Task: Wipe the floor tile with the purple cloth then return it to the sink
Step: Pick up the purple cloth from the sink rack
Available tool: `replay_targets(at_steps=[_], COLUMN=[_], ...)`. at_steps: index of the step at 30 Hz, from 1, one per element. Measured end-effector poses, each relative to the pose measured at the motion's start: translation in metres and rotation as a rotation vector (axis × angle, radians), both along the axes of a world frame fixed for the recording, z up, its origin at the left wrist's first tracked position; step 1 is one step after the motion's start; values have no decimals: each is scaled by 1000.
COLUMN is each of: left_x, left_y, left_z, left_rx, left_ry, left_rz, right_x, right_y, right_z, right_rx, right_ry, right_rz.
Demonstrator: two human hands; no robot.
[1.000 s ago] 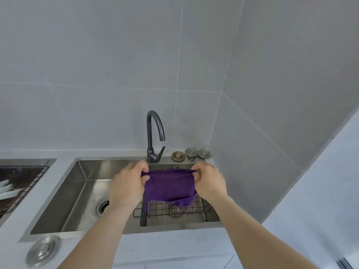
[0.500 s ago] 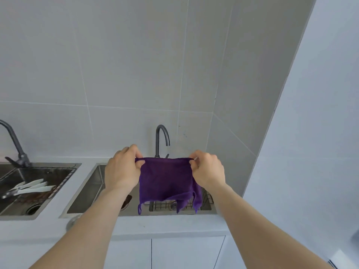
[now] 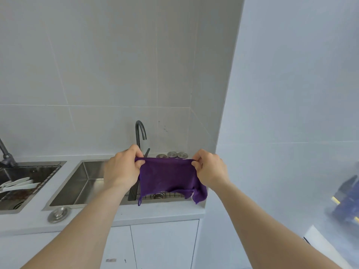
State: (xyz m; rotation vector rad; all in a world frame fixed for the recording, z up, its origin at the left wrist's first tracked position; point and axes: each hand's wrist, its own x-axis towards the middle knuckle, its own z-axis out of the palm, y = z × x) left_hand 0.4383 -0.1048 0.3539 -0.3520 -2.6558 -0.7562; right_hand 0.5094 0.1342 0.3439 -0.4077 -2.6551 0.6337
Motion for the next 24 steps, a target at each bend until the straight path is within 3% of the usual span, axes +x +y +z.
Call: replay_targets(at_steps=[13,24], left_x=[92,108], left_y=[80,67], left_z=[-66,-134], left_rx=[-107,-167], left_ry=[-128,-259], left_rz=[10,-39], right_x=[90,115], right_y=[78,68], right_z=[-79,-137], right_rx=[-104,-109], right_ry=[-141,-234], right_rz=[-18,-17])
